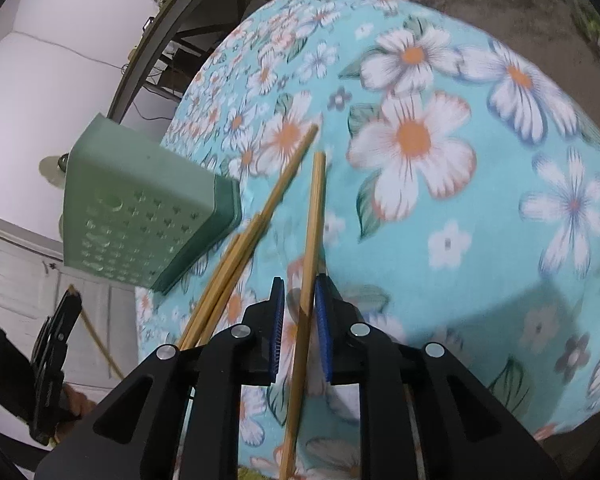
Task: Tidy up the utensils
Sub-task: 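Lift the chopsticks with the left tool toward the caddy while the right tool carries its chopstick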
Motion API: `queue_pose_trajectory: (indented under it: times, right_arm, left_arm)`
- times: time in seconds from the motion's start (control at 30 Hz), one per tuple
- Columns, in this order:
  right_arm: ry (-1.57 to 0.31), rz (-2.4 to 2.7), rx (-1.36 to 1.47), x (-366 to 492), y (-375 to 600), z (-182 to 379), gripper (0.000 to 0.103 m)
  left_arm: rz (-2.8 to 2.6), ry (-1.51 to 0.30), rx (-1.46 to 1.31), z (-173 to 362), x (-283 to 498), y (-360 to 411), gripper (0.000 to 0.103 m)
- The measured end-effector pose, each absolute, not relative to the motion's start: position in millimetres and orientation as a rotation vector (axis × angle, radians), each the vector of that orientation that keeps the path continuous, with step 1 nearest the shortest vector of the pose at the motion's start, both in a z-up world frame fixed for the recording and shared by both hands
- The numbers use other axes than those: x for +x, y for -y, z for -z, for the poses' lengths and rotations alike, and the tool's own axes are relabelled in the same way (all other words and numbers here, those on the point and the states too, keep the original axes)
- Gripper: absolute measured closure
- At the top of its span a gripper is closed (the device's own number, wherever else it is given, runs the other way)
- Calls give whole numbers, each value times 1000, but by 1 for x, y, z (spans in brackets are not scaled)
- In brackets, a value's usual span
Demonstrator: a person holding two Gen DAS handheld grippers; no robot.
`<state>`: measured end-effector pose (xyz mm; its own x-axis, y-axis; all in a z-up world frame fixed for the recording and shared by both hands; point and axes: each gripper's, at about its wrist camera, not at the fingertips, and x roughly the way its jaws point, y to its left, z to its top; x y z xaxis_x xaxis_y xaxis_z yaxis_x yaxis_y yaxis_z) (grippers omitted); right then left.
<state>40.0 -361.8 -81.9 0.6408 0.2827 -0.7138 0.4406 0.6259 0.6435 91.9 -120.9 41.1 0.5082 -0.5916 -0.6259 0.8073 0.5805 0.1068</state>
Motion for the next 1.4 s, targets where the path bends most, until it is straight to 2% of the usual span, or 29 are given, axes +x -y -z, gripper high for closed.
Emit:
queue_pose_trajectory:
  times: [0.23,0.43,0.57,1.07,1.4]
  right_arm:
    - [-918,175,827,69,376,80,87]
    - [-925,238,734,87,376,77,94]
    - [-889,223,778,83,380,72,96]
    - [-606,105,749,44,388,-35,97]
    - [-522,74,698,32,383,-74,97]
  left_arm:
    - [875,-575,409,-41,94,120,97]
    - [873,-571,415,-43,95,120,97]
    - [866,-556,416,-50,95,118,97]
    - [860,-461,265,-123,102,86,97]
    - [887,-385,175,-167,106,76,97]
